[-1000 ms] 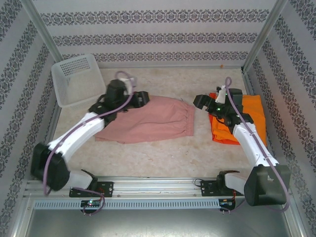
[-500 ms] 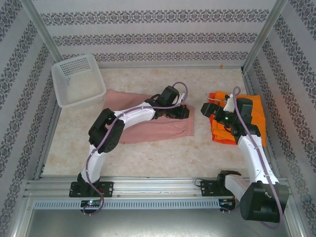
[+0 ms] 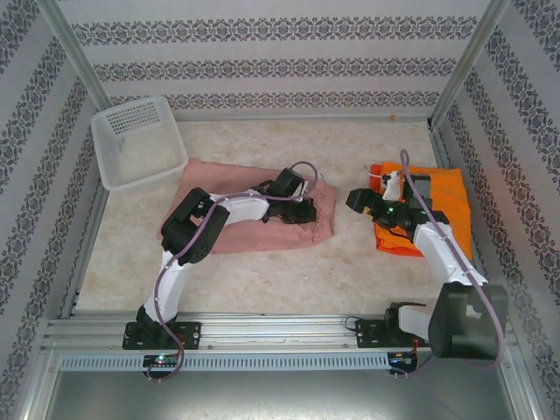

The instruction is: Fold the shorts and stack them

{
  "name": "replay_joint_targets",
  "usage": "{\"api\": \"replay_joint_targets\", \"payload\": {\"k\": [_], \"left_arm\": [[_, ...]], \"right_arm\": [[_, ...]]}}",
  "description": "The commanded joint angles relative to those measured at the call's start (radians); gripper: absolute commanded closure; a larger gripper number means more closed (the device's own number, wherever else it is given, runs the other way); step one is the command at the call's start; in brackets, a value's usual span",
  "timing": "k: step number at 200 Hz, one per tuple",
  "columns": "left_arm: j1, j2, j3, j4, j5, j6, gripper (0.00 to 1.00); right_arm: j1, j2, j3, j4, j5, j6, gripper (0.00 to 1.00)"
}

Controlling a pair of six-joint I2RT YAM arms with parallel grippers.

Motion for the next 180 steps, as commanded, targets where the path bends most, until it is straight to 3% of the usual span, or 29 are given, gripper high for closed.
{"api": "replay_joint_targets", "payload": {"k": [1, 56, 87, 180], "left_arm": [[0.039, -0.019, -0.093, 0.061, -0.016, -0.046, 1.00], [0.050, -0.027, -0.173, 0.138, 0.002, -0.072, 1.00], [0.050, -0.025, -0.185, 0.147, -0.002, -0.077, 1.00], [0.050, -0.024, -0.203, 0.161, -0.002, -0.079, 1.00]], "right_arm": [[0.064, 0.045, -0.005, 0.033, 0.060, 0.038, 0.15], [0.161, 0.224, 0.023, 0.103, 0.140, 0.149, 0.25], [0.210, 0.310, 0.042, 0.141, 0.142, 0.197, 0.26], [0.235, 0.430, 0.042, 0.289, 0.112, 0.348, 0.35]]}}
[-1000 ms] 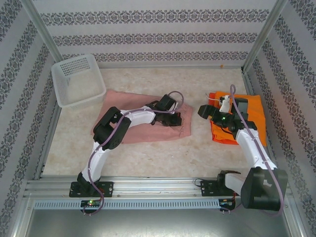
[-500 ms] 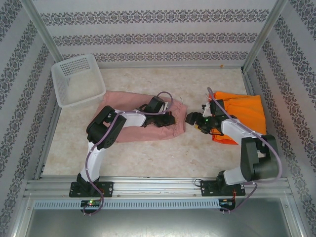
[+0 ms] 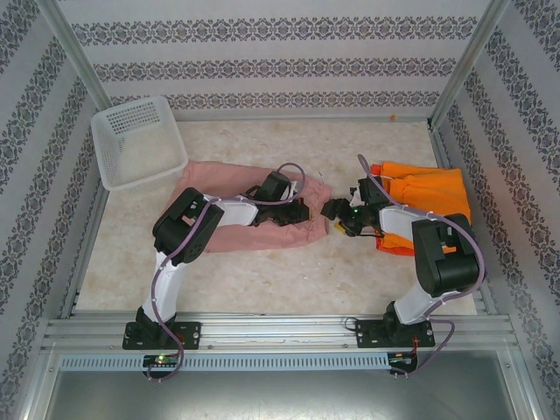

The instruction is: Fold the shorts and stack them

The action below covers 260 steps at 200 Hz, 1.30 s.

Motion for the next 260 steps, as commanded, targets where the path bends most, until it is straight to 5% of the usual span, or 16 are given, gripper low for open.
{"api": "replay_joint_targets", "payload": {"k": [1, 192, 260], "left_arm": [[0.012, 0.019, -0.044, -0.063, -0.042, -0.009, 1.00], [0.012, 0.028, -0.062, -0.041, -0.041, -0.015, 1.00], [0.014, -0.027, -0.063, -0.056, -0.070, 0.002, 1.00]], "right_arm": [[0.018, 0.018, 0.020, 0.056, -0.008, 0.048, 0.36], [0.079, 0.104, 0.065, 0.108, -0.011, 0.088, 0.49], [0.084, 0.120, 0.080, 0.080, 0.031, 0.039, 0.97]]}}
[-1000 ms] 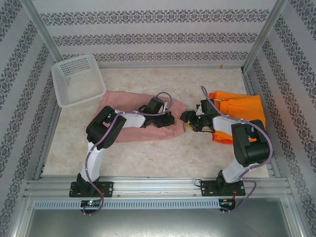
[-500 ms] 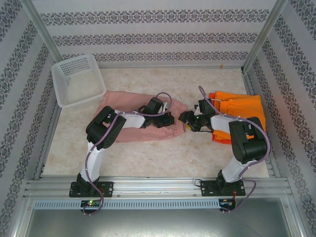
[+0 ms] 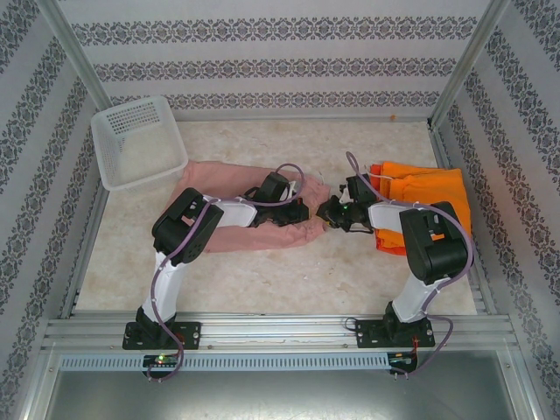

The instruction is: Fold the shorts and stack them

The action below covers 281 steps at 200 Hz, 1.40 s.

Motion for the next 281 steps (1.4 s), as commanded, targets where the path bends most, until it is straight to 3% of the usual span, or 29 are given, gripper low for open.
{"api": "replay_joint_targets", "payload": {"k": [1, 37, 84, 110, 161, 220, 281], "left_arm": [[0.013, -0.022, -0.034, -0.101, -0.062, 0.017, 0.99], [0.040, -0.174, -0.037, -0.138, -0.110, 0.063, 0.82], [0.108, -0.434, -0.097, -0.218, -0.193, 0.151, 0.41], [0.144, -0.543, -0.161, -0.243, -0.242, 0.179, 0.28], [0.194, -0.633, -0.269, -0.230, -0.260, 0.178, 0.26], [0.197, -0.616, -0.310, -0.187, -0.234, 0.146, 0.26], [0.197, -0.575, -0.317, -0.160, -0.206, 0.131, 0.26]], "right_arm": [[0.015, 0.012, 0.025, -0.024, 0.036, -0.038, 0.98], [0.004, -0.096, 0.098, -0.212, 0.141, -0.170, 1.00], [-0.038, -0.255, 0.326, -0.645, 0.347, -0.480, 1.00], [-0.078, -0.264, 0.496, -0.873, 0.493, -0.654, 1.00], [-0.129, -0.203, 0.780, -1.043, 0.658, -0.816, 1.00], [-0.086, -0.062, 1.007, -1.151, 0.686, -0.833, 1.00], [-0.007, 0.062, 1.163, -1.241, 0.675, -0.751, 1.00]]}}
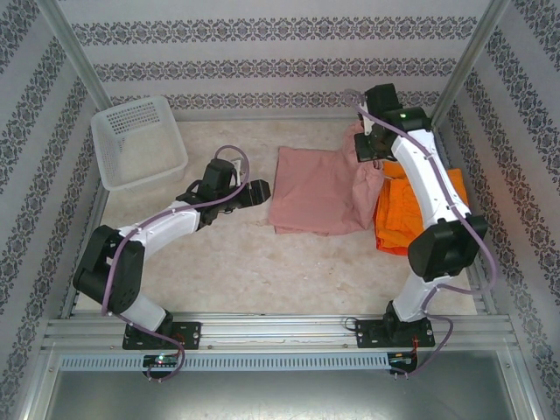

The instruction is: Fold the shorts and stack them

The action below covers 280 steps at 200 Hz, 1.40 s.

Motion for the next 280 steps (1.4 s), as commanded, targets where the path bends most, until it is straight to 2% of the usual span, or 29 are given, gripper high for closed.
{"api": "replay_joint_targets", "payload": {"k": [1, 73, 103, 130, 143, 155, 169, 184, 195, 207, 247, 280], "left_arm": [[0.007, 0.018, -0.014, 0.043, 0.021, -0.016, 0.26], [0.008, 0.029, -0.038, 0.068, 0.024, -0.029, 0.26], [0.007, 0.035, -0.049, 0.084, 0.026, -0.040, 0.26], [0.007, 0.026, -0.064, 0.109, 0.018, -0.052, 0.26], [0.007, 0.010, -0.074, 0.119, 0.008, -0.056, 0.26], [0.007, -0.016, -0.086, 0.128, -0.011, -0.057, 0.25], [0.007, -0.063, -0.104, 0.134, -0.039, -0.054, 0.24], [0.010, -0.110, -0.123, 0.132, -0.066, -0.052, 0.19], [0.014, -0.128, -0.125, 0.130, -0.070, -0.054, 0.13], [0.015, -0.129, -0.110, 0.127, -0.051, -0.055, 0.12], [0.015, -0.002, 0.014, 0.126, 0.085, -0.077, 0.13], [0.013, 0.150, 0.170, 0.035, 0.114, -0.057, 0.16]], "right_arm": [[0.031, 0.034, 0.070, -0.057, 0.014, 0.051, 1.00], [0.137, 0.166, 0.179, -0.072, -0.048, 0.163, 1.00], [0.183, 0.252, 0.236, -0.063, -0.083, 0.204, 0.97], [0.223, 0.346, 0.264, 0.001, -0.235, 0.267, 0.73], [0.238, 0.389, 0.279, 0.059, -0.386, 0.315, 0.56], [0.237, 0.409, 0.272, 0.152, -0.579, 0.396, 0.47], [0.222, 0.380, 0.191, 0.365, -0.816, 0.550, 0.29], [0.193, 0.301, 0.052, 0.622, -0.914, 0.697, 0.22], [0.163, 0.223, -0.058, 0.755, -0.909, 0.759, 0.19], [0.125, 0.140, -0.173, 0.841, -0.876, 0.788, 0.17], [0.014, -0.056, -0.492, 0.930, -0.813, 0.804, 0.14], [-0.040, -0.148, -0.714, 1.038, -0.797, 0.855, 0.12]]}}
